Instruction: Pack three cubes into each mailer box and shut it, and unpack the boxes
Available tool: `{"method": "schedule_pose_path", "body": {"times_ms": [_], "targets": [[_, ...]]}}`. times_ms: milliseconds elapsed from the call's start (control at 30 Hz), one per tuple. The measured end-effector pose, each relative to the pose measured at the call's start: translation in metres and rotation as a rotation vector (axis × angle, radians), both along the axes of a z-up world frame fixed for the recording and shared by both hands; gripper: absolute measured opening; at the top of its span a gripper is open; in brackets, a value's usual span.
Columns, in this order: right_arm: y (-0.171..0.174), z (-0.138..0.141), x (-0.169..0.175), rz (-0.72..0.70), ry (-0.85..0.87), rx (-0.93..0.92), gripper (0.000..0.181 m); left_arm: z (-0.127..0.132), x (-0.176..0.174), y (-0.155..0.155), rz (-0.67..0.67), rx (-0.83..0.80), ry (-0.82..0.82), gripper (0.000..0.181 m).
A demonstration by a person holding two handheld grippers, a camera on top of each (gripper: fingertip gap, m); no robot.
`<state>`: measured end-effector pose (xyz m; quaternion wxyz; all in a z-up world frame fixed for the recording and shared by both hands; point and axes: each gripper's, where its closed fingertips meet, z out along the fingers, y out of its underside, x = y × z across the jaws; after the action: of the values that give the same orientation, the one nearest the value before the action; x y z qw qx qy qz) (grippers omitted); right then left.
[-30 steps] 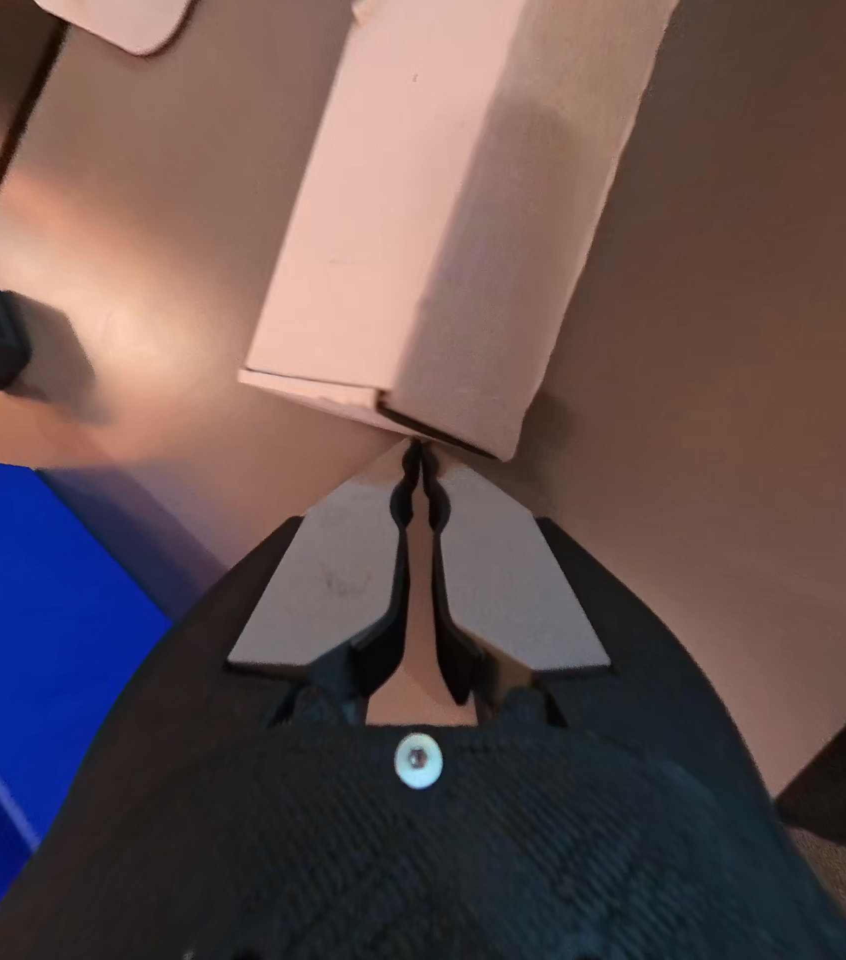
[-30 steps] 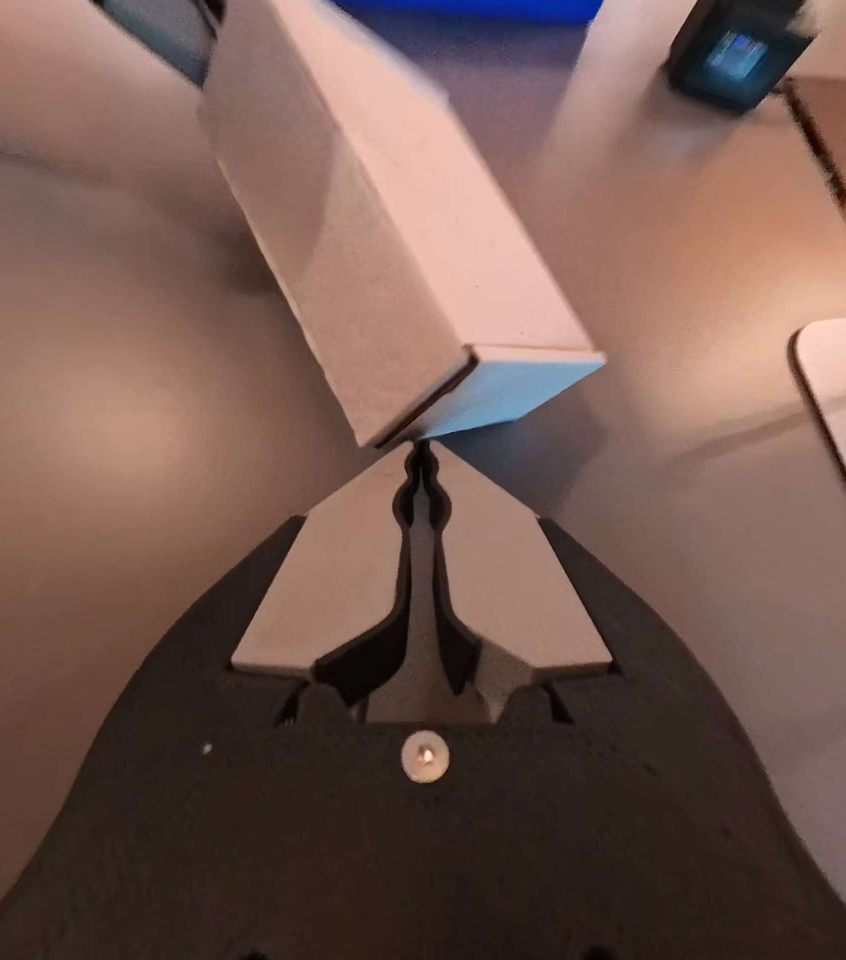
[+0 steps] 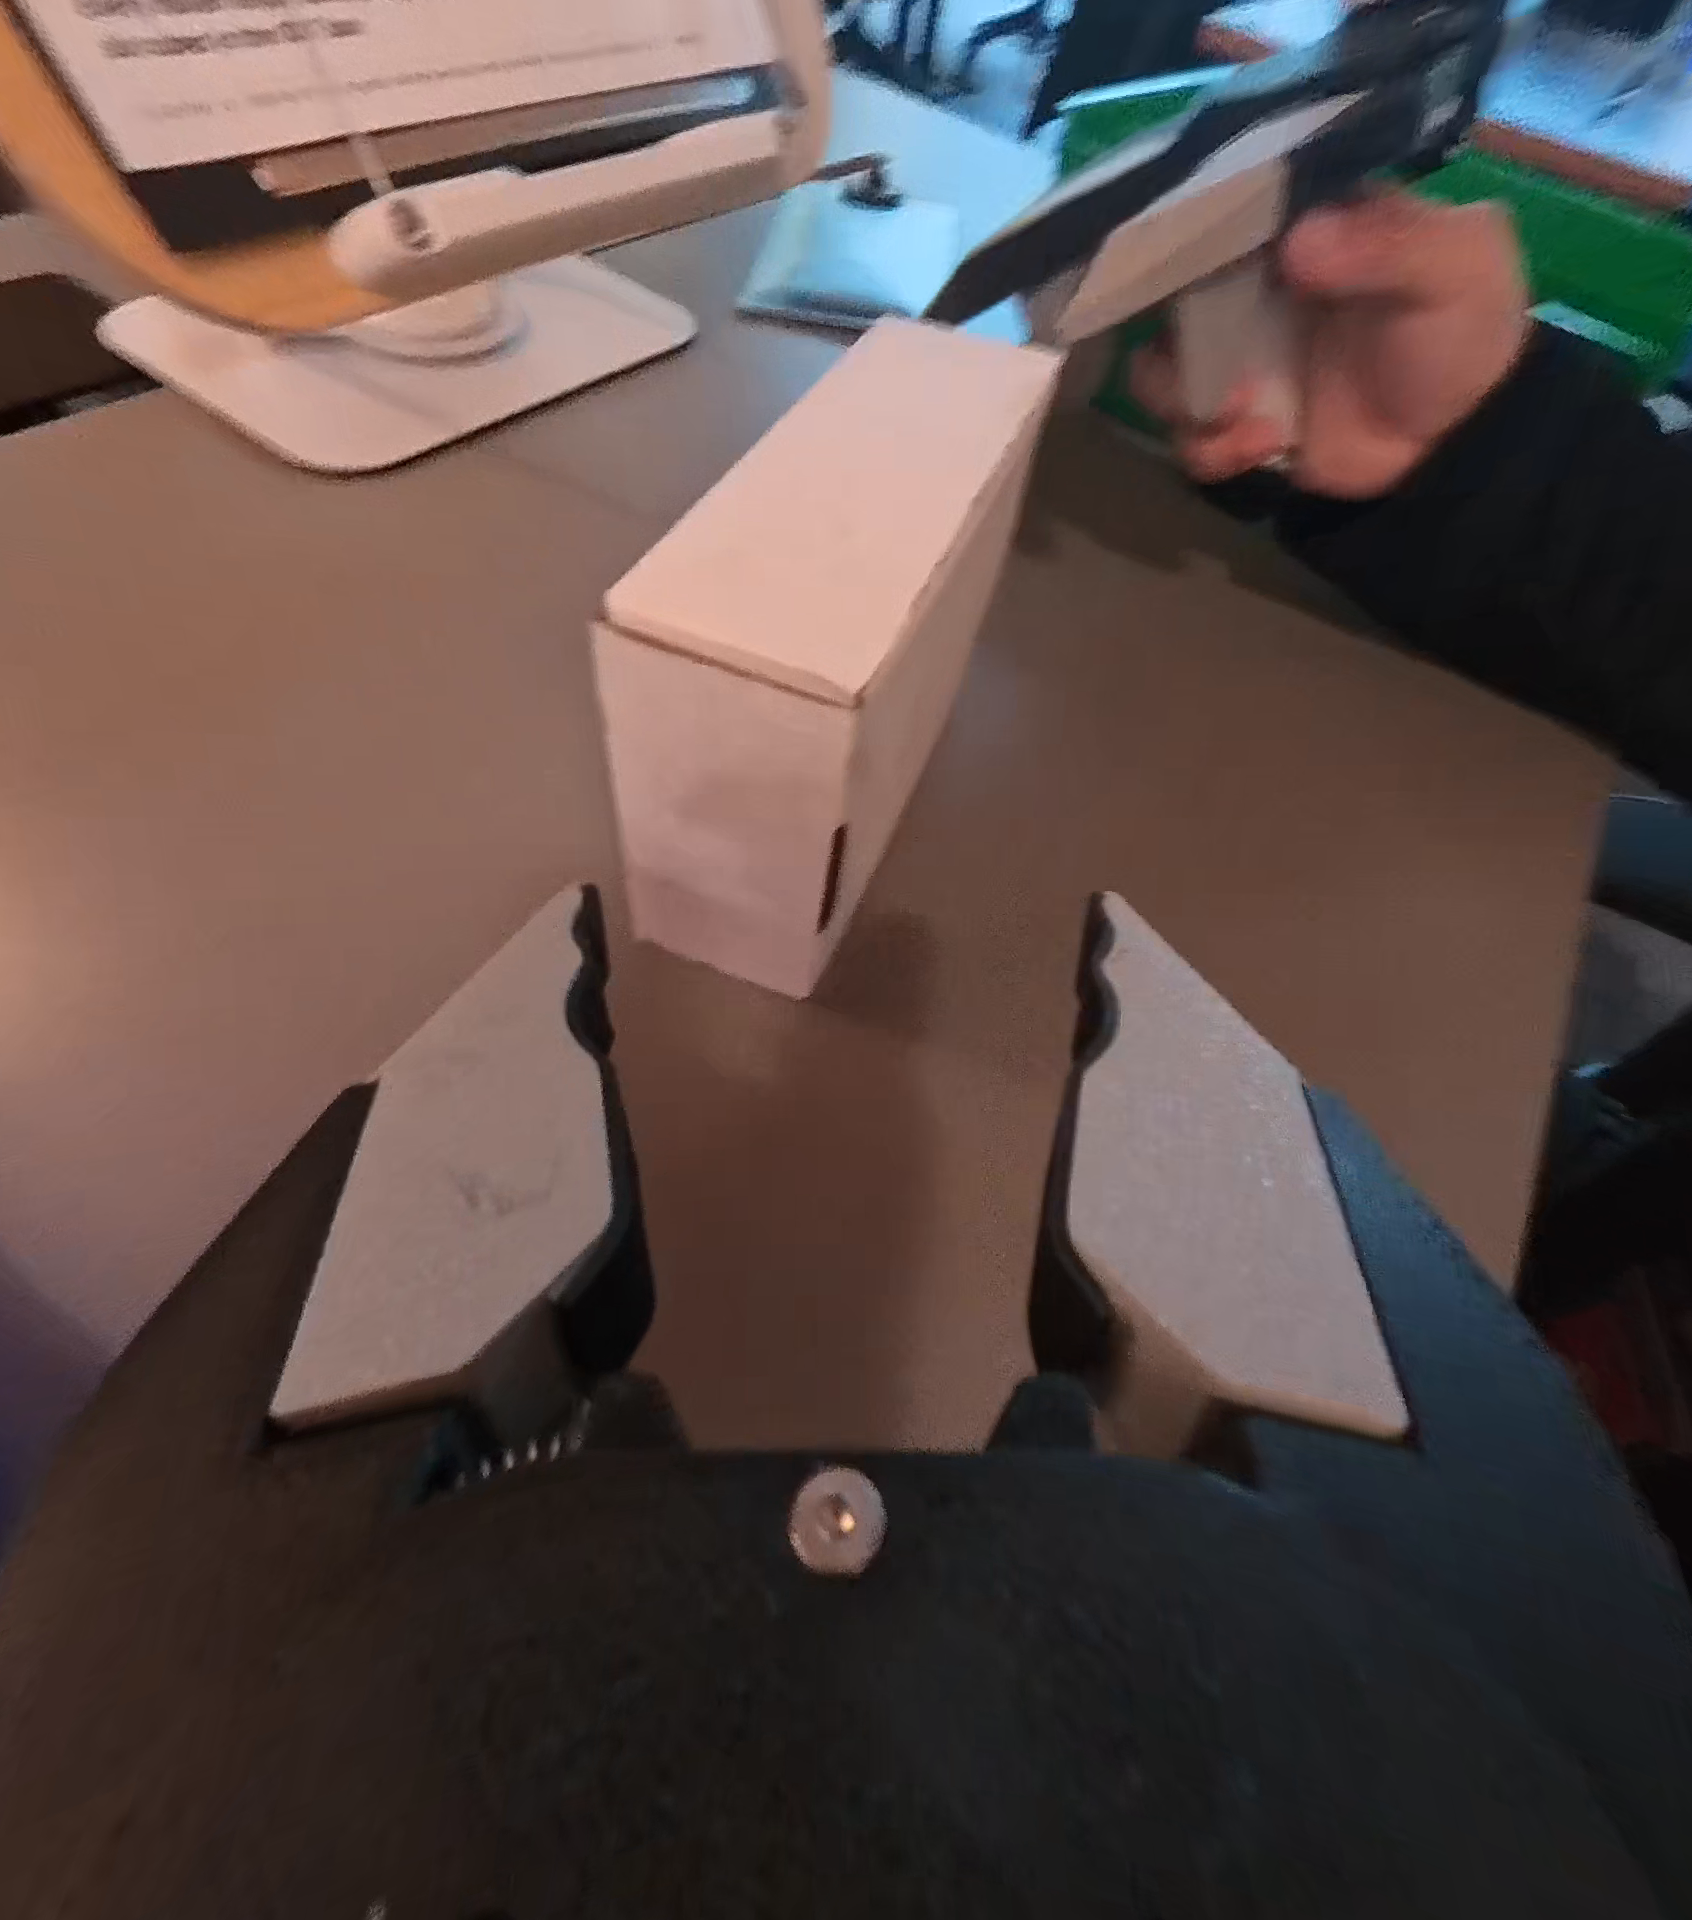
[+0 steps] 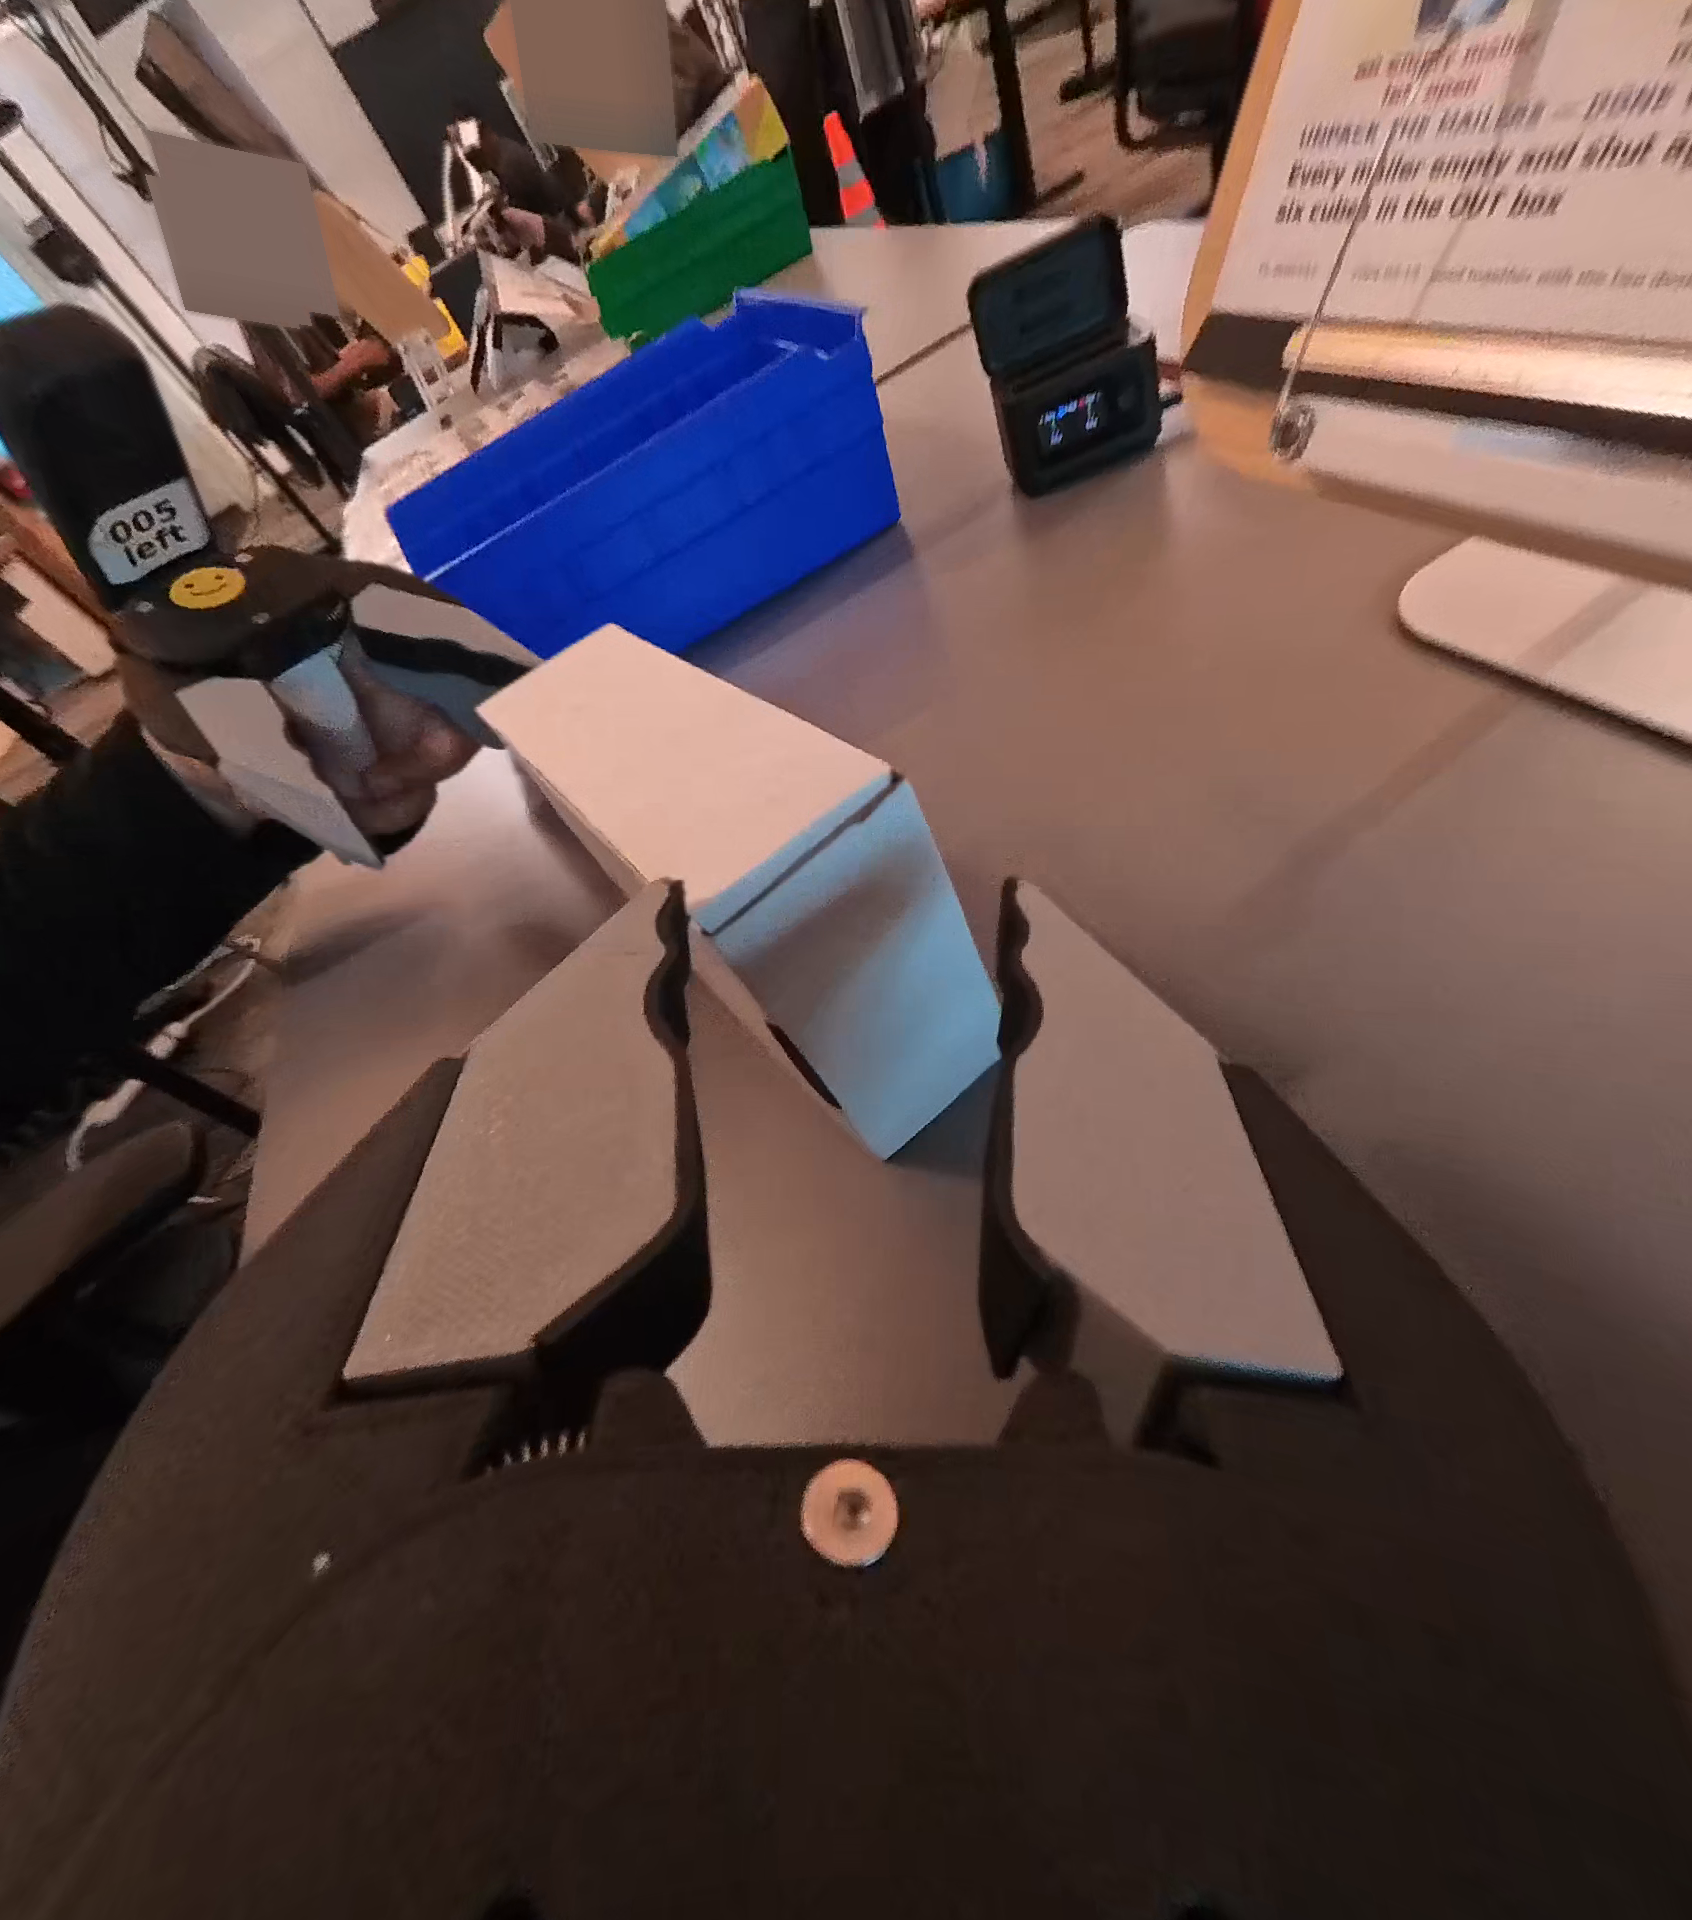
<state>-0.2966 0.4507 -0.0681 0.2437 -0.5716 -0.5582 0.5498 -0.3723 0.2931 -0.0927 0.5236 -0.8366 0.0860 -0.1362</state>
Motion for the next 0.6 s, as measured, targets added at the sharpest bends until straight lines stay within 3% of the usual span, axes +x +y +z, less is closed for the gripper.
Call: {"method": "schedule_pose_path", "body": {"times_ms": [133,367,600], "targets": [[-0.002,-0.006,-0.002,0.018,-0.024,-0.079,0.062,0.017,0.009,0.011,-0.071,0.118,-0.036,0.102],[0.004,-0.008,-0.001,0.003,-0.022,-0.099,0.067,-0.024,-0.016,0.051,-0.039,0.022,0.131,0.107],[-0.017,-0.03,-0.007,0.085,-0.103,-0.051,0.071,-0.027,0.018,0.09,-0.168,0.078,0.166,0.098]]}}
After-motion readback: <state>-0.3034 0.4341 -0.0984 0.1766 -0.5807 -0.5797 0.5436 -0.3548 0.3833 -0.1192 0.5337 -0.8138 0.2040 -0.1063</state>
